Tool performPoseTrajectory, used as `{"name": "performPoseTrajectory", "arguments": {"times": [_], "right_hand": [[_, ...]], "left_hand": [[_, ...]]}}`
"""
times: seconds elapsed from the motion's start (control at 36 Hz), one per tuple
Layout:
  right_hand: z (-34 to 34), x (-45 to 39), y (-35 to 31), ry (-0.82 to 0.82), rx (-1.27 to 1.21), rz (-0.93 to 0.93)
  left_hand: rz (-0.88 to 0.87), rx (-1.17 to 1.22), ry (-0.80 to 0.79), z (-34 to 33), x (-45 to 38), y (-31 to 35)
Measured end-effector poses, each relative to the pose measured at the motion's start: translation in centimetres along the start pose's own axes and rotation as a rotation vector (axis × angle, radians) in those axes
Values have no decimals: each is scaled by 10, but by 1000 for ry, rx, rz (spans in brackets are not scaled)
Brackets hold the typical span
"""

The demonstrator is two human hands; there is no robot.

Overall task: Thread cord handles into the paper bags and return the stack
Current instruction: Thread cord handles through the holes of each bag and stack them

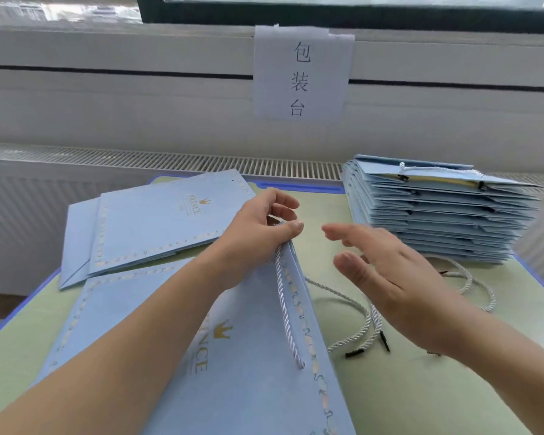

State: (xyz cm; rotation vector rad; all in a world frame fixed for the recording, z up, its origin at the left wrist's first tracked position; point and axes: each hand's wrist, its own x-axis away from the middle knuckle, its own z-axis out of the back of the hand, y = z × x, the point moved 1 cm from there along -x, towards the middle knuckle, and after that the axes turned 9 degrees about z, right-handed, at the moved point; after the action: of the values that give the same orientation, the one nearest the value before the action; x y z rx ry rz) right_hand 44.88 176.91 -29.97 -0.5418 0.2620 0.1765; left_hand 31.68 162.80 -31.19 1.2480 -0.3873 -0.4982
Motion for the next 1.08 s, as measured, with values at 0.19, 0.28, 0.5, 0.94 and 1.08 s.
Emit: {"name": "performPoseTrajectory", "arguments": {"times": [0.19, 0.28, 0.5, 0.94, 1.08], "right_hand": [[-4, 6, -43, -278, -781, -297], [-4, 8, -55, -212, -974, -420], [50, 3, -64, 56, -1143, -435], [198, -29, -41, 617, -514, 52], [227, -49, -15, 733, 143, 188]], "left_hand": [[-114, -29, 103, -3, 4, 37], [-190, -15, 142, -3, 8, 55], [-397, -351, 114, 16, 27, 78], [-493, -378, 374, -10, 2, 128], [-222, 123, 56, -49, -29, 160]]}}
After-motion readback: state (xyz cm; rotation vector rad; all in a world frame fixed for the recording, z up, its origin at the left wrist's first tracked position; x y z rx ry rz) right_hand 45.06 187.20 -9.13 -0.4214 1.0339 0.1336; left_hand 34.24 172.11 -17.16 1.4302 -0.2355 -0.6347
